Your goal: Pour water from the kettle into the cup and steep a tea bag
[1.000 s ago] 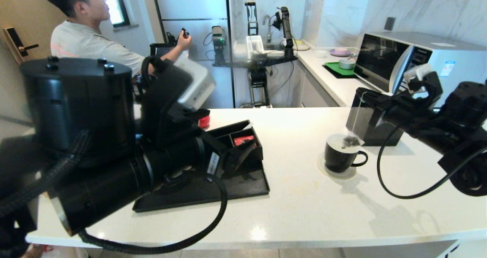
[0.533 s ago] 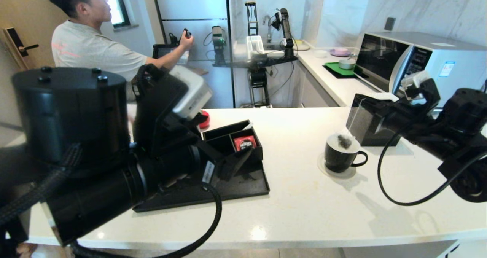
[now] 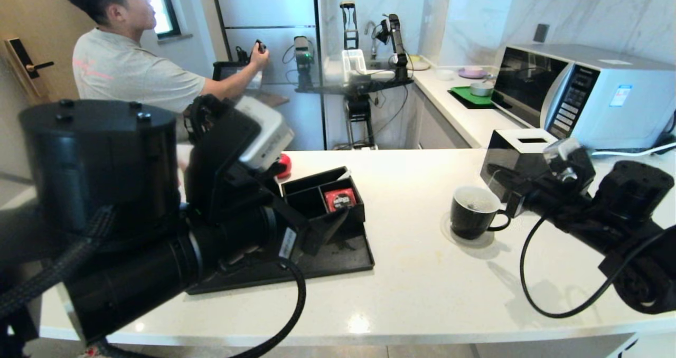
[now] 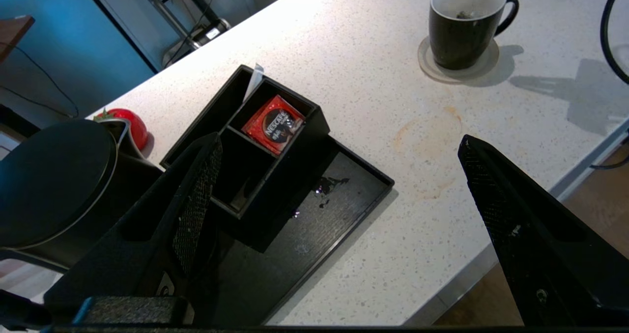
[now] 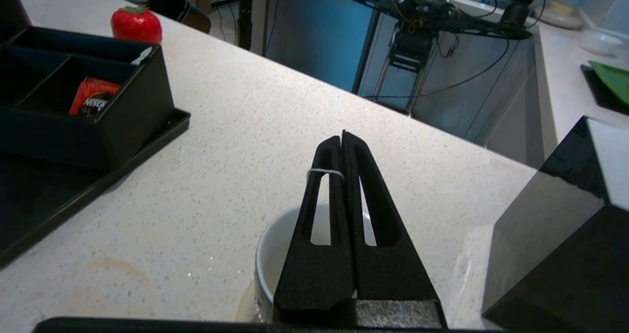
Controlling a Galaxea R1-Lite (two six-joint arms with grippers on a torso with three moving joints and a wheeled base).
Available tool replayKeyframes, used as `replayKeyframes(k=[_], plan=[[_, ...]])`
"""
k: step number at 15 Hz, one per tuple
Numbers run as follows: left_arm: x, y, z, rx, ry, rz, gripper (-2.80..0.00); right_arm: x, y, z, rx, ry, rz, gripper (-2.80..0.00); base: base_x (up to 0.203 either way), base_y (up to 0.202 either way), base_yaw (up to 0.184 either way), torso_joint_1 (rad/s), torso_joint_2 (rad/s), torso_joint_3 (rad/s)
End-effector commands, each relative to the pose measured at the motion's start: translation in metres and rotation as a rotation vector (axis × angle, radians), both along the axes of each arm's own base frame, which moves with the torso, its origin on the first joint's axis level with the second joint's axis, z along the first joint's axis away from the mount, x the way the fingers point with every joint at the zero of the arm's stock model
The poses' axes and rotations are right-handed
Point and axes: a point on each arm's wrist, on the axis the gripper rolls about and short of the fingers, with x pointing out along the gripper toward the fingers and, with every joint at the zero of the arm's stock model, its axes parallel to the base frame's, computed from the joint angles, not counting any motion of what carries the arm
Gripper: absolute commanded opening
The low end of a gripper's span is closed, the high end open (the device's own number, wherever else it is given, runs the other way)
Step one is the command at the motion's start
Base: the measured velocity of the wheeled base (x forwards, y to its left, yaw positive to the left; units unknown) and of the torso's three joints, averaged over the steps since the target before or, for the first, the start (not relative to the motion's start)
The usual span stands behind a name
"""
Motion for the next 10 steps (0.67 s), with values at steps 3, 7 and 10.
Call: replayKeyframes(k=[3, 7, 10], plan=[[0.0007, -0.0007, -0.0009, 0.001, 0.002, 0.002, 0.00, -0.0005, 0.0003, -0.0147, -0.003, 0.042, 0.004, -2.80, 0.000, 0.000, 0.000, 0.000, 0.00, 0.000], [0.0013, -0.0015, -0.0023, 0.004, 0.006, 0.001, 0.00, -0.0019, 0.0002, -0.0164, -0.005, 0.050, 0.004, -2.80, 0.000, 0.000, 0.000, 0.000, 0.00, 0.000], [0.0012, -0.0013, -0.0031, 0.006, 0.008, 0.002, 0.00, -0.0073, 0.0004, -0.0224, -0.009, 0.080, 0.005, -2.80, 0.000, 0.000, 0.000, 0.000, 0.00, 0.000]])
